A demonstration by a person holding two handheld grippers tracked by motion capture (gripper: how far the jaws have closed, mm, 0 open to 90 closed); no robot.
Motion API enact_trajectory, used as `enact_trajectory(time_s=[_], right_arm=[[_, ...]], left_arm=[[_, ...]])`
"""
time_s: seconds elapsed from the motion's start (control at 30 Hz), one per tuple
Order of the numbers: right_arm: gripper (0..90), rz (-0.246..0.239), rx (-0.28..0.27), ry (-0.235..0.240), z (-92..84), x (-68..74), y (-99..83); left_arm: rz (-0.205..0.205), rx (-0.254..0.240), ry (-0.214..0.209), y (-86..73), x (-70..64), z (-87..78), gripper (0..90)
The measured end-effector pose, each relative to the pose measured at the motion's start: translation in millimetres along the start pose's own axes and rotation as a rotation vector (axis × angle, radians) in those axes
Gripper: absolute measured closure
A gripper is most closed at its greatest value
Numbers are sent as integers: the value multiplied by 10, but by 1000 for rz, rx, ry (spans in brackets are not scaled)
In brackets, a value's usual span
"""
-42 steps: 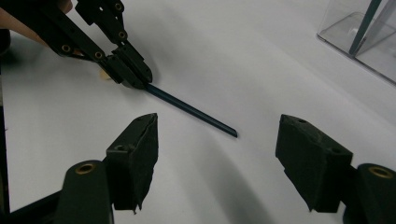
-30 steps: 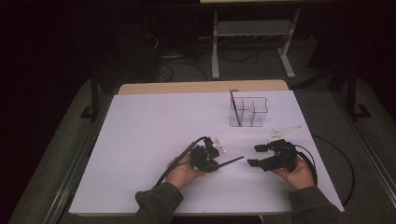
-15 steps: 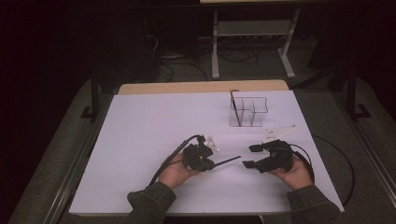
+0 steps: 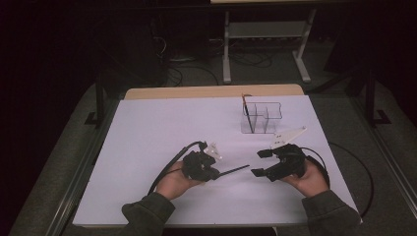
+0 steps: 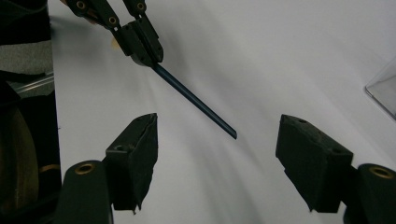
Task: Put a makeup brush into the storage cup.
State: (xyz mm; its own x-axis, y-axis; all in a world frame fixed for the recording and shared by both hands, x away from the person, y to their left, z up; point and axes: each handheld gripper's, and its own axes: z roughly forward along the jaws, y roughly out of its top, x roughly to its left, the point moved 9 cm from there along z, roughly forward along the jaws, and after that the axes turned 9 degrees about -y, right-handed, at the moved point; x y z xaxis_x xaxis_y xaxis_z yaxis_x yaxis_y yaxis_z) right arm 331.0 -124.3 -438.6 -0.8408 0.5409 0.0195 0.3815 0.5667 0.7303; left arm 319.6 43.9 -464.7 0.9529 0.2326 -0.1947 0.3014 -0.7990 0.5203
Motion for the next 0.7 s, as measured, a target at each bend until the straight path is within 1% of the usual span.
enact_trajectory(time_s=[0.1, 0.17, 0.2, 0.23, 0.27, 0.3, 0.33, 0.37, 0.4, 0.57, 0.7], right_arm=[[288, -16, 5, 6, -7, 29, 53], [288, -23, 9, 11, -10, 48, 84], [289, -33, 9, 12, -12, 59, 109], [289, -36, 8, 15, -13, 67, 124], [289, -38, 13, 17, -16, 81, 144], [289, -50, 12, 21, -15, 91, 166], [290, -57, 14, 17, -15, 92, 178], [290, -66, 16, 17, -14, 99, 194], [290, -57, 20, 24, -21, 121, 212], [293, -96, 19, 43, -14, 162, 299], [297, -119, 25, 55, -13, 204, 365]], left_arm=[[-14, -23, -4, -5, -27, -36, 840], [-11, -26, -3, -15, -33, -64, 840], [6, -9, -6, -32, -28, -87, 841], [-3, -19, -6, -33, -39, -101, 840], [-4, -28, -7, -33, -46, -111, 841], [-7, -28, -8, -39, -53, -120, 840], [2, -26, -8, -43, -51, -132, 841], [0, -24, -8, -48, -59, -144, 841], [1, -29, -7, -49, -63, -151, 840], [18, -28, -18, -52, -98, -207, 840], [33, -24, -11, -55, -115, -242, 841]])
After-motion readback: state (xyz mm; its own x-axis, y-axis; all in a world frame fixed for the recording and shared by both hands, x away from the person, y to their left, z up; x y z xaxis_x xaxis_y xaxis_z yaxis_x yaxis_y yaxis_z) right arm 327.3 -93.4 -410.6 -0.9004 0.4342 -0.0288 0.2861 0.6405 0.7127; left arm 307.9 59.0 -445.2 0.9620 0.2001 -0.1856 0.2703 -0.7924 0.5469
